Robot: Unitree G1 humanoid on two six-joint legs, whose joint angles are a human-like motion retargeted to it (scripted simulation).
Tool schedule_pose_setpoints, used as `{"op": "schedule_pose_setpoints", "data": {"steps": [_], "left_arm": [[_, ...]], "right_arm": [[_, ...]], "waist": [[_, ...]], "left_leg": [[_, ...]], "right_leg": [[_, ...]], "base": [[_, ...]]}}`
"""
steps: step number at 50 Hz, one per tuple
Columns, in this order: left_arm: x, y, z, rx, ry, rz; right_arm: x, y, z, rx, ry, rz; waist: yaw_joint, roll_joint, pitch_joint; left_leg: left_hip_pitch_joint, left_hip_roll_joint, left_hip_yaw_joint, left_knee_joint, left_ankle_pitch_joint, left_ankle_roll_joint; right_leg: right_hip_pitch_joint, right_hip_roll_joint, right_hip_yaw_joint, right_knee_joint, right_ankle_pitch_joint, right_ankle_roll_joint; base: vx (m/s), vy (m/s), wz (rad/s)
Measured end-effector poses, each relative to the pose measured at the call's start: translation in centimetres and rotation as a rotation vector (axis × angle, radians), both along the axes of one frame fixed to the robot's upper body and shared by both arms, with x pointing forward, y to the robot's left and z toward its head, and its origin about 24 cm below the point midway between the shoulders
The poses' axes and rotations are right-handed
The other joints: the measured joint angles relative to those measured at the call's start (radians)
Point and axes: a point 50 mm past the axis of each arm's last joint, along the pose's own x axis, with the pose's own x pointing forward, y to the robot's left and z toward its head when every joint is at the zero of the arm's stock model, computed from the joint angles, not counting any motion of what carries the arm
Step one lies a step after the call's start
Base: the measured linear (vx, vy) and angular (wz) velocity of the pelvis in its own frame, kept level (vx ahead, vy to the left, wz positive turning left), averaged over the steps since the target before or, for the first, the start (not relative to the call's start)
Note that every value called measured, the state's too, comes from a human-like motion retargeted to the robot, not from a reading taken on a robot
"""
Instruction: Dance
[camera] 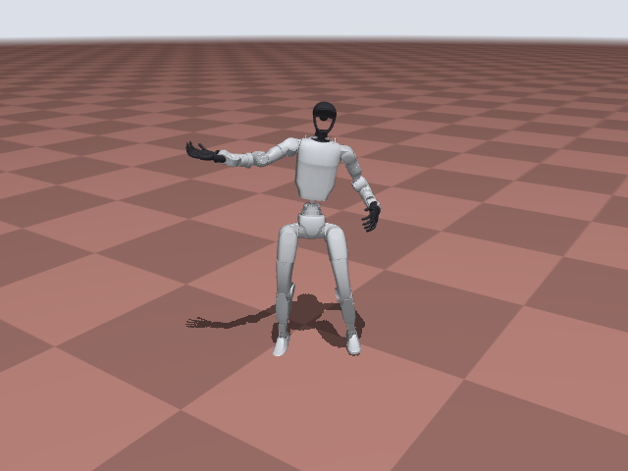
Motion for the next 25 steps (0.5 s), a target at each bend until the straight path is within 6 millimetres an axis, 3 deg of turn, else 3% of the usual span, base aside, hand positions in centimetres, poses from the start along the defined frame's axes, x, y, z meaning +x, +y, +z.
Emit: {"op": "schedule_pose_setpoints", "data": {"steps": [2,5,8,11,13,15,17,20,23,25], "left_arm": [[-0.6,0.2,2.1,0.055,-0.131,-0.003],[-1.5,0.3,5.1,0.072,-0.354,0.051],[-2.7,1.4,6.2,0.068,-0.443,0.199],[-3.7,2.3,5.2,0.079,-0.361,0.28],[-3.6,2.5,4.8,0.059,-0.335,0.326],[-3.1,2.4,4.8,0.049,-0.338,0.339],[-2.6,2.2,5.0,0.051,-0.355,0.338],[-1.8,1.4,4.9,0.027,-0.376,0.333],[-1.1,1.0,4.4,0.009,-0.406,0.347],[-0.2,0.8,4.8,-0.011,-0.439,0.339]], "right_arm": [[-1.6,-0.8,-3.4,0.165,-0.103,0.036],[-3.4,-0.2,-6.7,0.345,-0.301,-0.082],[-6.0,-0.4,-6.4,0.368,-0.375,-0.259],[-6.8,-2.0,-1.5,0.137,-0.215,-0.219],[-5.2,-2.6,3.7,-0.088,-0.051,-0.114],[-2.8,-1.9,9.6,-0.336,0.112,-0.032],[-0.3,0.3,14.8,-0.583,0.266,0.006],[3.1,4.9,20.7,-0.929,0.507,0.0],[6.3,10.3,24.3,-1.253,0.762,-0.067],[8.3,14.0,25.7,-1.445,0.916,-0.135]], "waist": [[-0.006,0.026,-0.008],[-0.003,0.052,-0.014],[0.022,0.037,-0.009],[0.074,0.007,-0.008],[0.114,-0.007,-0.006],[0.148,-0.012,0.005],[0.167,-0.014,0.02],[0.2,-0.02,0.04],[0.242,-0.021,0.057],[0.278,-0.017,0.07]], "left_leg": [[-0.036,0.012,-0.023,0.049,-0.034,0.0],[-0.067,0.014,-0.03,0.069,-0.066,0.001],[-0.063,0.006,-0.001,0.022,-0.063,0.01],[-0.027,-0.038,0.001,-0.065,-0.023,-0.002],[0.003,-0.073,0.019,-0.13,0.019,0.001],[0.042,-0.095,0.054,-0.207,0.065,0.007],[0.079,-0.118,0.071,-0.277,0.107,0.012],[0.126,-0.161,0.084,-0.365,0.161,0.026],[0.164,-0.195,0.106,-0.429,0.203,0.04],[0.184,-0.22,0.126,-0.459,0.224,0.051]], "right_leg": [[-0.009,0.016,0.007,-0.002,-0.01,0.0],[-0.026,0.018,0.013,-0.002,-0.021,0.006],[-0.032,0.006,-0.011,-0.007,-0.022,-0.005],[-0.029,-0.016,-0.026,-0.017,-0.015,-0.02],[-0.031,-0.041,-0.028,-0.014,-0.013,-0.029],[-0.039,-0.067,-0.027,0.003,-0.016,-0.034],[-0.053,-0.09,-0.028,0.031,-0.022,-0.039],[-0.078,-0.125,-0.033,0.082,-0.041,-0.048],[-0.122,-0.159,0.003,0.167,-0.073,-0.033],[-0.174,-0.181,0.046,0.256,-0.107,-0.023]], "base": [[0.05,0.05,-0.19],[-0.01,0.08,-0.02],[0.01,0.09,0.21],[0.02,0.14,0.15],[0.0,0.2,-0.05],[0.0,0.16,-0.02],[-0.05,0.13,0.07],[-0.04,0.12,0.01],[0.0,0.11,-0.16],[-0.01,0.17,-0.36]]}}
